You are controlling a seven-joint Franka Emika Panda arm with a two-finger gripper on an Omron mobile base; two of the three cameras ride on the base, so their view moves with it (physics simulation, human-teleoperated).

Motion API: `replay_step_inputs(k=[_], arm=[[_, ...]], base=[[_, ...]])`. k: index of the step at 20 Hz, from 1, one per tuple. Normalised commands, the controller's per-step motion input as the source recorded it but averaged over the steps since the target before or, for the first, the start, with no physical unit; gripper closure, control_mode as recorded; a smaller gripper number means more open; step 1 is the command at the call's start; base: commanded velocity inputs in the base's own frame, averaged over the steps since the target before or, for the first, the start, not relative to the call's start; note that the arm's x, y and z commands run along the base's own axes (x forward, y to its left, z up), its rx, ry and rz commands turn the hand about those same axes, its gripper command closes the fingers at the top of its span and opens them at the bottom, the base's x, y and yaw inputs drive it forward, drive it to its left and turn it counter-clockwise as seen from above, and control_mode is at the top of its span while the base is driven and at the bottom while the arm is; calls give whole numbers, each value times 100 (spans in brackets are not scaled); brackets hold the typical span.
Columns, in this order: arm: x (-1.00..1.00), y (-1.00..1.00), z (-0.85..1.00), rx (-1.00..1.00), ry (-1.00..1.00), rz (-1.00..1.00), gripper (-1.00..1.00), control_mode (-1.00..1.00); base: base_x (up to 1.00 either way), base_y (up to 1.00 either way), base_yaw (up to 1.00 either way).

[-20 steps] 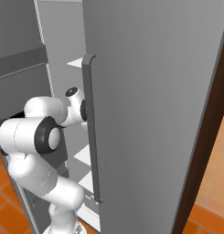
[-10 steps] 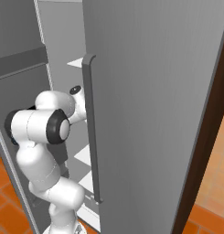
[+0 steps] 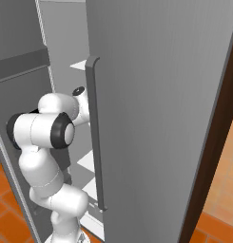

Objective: Take the meat container that has the fish and place it on the second highest rack of the freezer. Then take the vegetable container that has the mushroom and bell pepper and place it on the highest rack of the freezer.

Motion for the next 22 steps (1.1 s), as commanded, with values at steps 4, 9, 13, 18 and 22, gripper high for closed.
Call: replay_step_inputs(k=[4, 9, 13, 18, 22], arm=[[0, 0, 0, 0, 0, 0, -100, -100], [0, 0, 0, 0, 0, 0, -100, -100], [0, 0, 1, 0, -1, 0, -100, -100], [-3, 0, 26, 2, -15, 0, -100, -100], [-38, 0, 25, 1, -10, 0, -100, -100]], base=[[0, 0, 0], [0, 0, 0], [0, 0, 0], [0, 0, 0], [0, 0, 0]])
